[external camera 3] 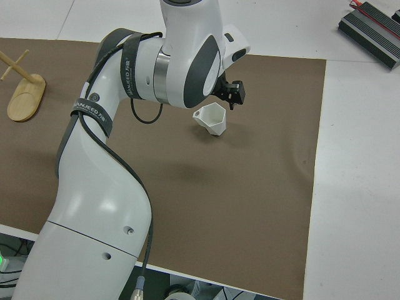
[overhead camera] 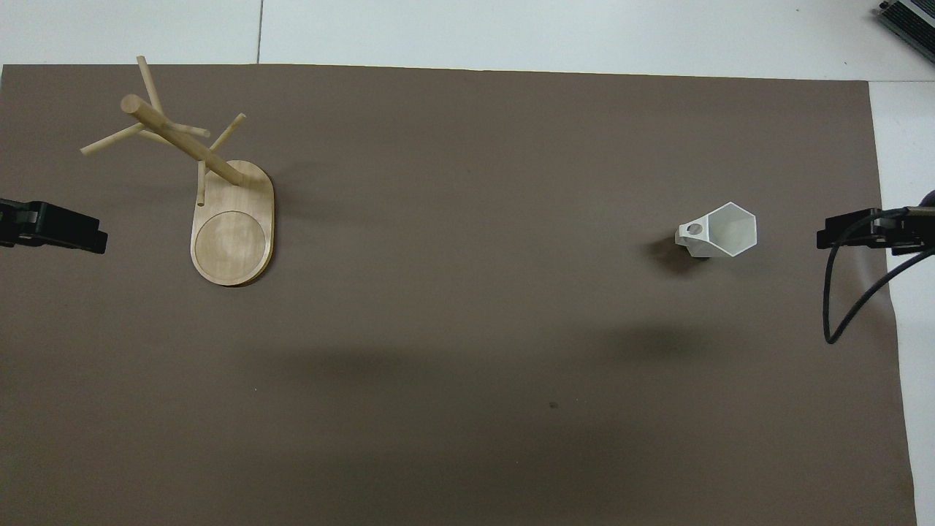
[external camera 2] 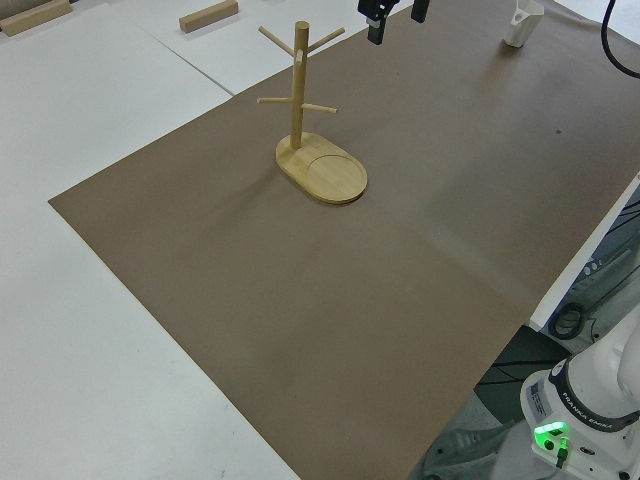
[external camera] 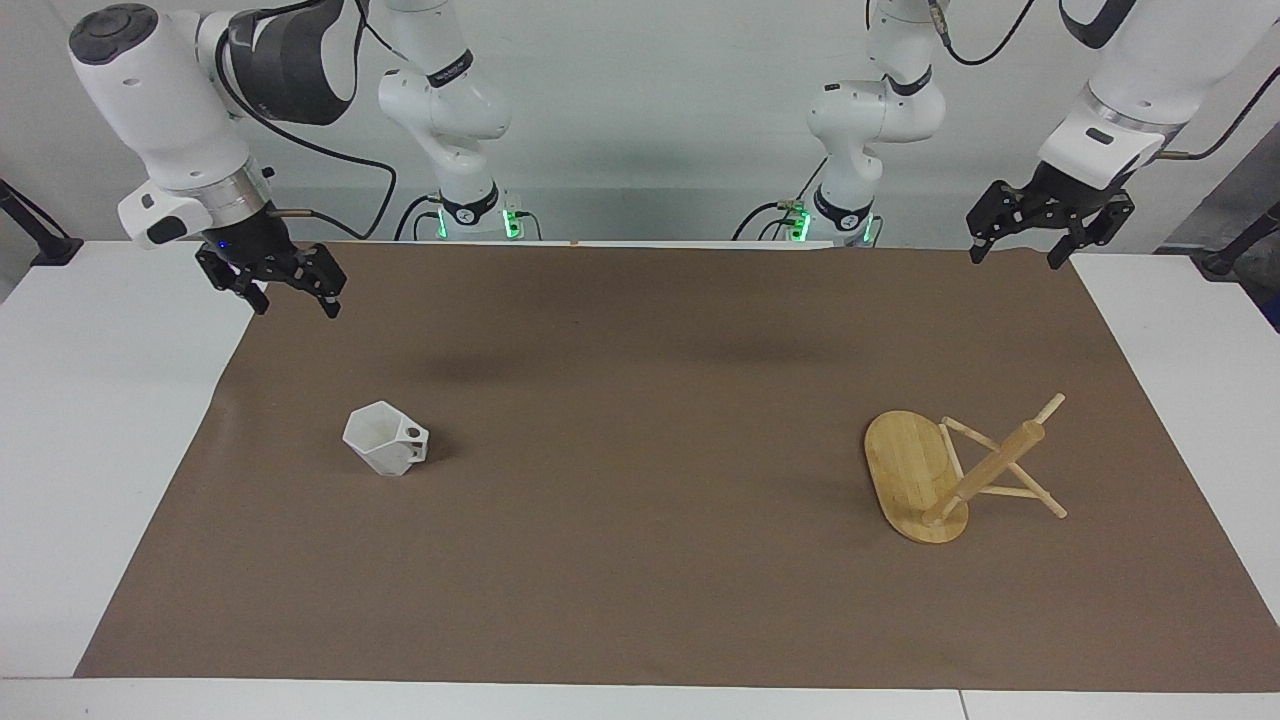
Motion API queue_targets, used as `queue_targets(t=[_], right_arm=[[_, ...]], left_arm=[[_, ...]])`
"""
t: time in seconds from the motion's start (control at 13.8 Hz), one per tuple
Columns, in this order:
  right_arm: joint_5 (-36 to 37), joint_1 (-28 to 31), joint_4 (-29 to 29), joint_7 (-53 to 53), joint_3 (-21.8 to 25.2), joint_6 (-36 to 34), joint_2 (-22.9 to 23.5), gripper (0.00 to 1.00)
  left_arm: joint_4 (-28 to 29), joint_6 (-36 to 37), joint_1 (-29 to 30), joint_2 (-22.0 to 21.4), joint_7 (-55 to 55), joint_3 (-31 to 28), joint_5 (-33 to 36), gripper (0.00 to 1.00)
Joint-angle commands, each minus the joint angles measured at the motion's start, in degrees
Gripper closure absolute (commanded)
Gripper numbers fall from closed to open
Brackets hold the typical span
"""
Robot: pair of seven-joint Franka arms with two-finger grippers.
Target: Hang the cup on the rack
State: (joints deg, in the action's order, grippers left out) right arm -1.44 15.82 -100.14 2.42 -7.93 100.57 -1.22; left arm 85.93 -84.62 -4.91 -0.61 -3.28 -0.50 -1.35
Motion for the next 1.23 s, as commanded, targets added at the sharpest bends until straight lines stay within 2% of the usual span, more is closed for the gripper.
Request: queue_targets(t=[0.0, 0.8, 1.16], right_arm=[[-0.7, 1.3, -0.8, 1.4, -0.3, -0.6, -1.2, 0.00], [-0.7, 2.4, -1.2, 1.5, -0.3, 0.9, -1.2, 0.00], [-0.7, 2.9, -4.1, 1.5, -0.3, 6.7, -1.5, 0.00]], left_arm=[[1.4, 0.4, 0.2, -1.4, 0.6, -0.4, -0.4, 0.00], [1.5, 0.4, 0.6, -1.4, 0.6, -0.5, -0.4, 0.00], [1.4, 0.4, 0.6, -1.4, 0.6, -0.4, -0.4, 0.00]])
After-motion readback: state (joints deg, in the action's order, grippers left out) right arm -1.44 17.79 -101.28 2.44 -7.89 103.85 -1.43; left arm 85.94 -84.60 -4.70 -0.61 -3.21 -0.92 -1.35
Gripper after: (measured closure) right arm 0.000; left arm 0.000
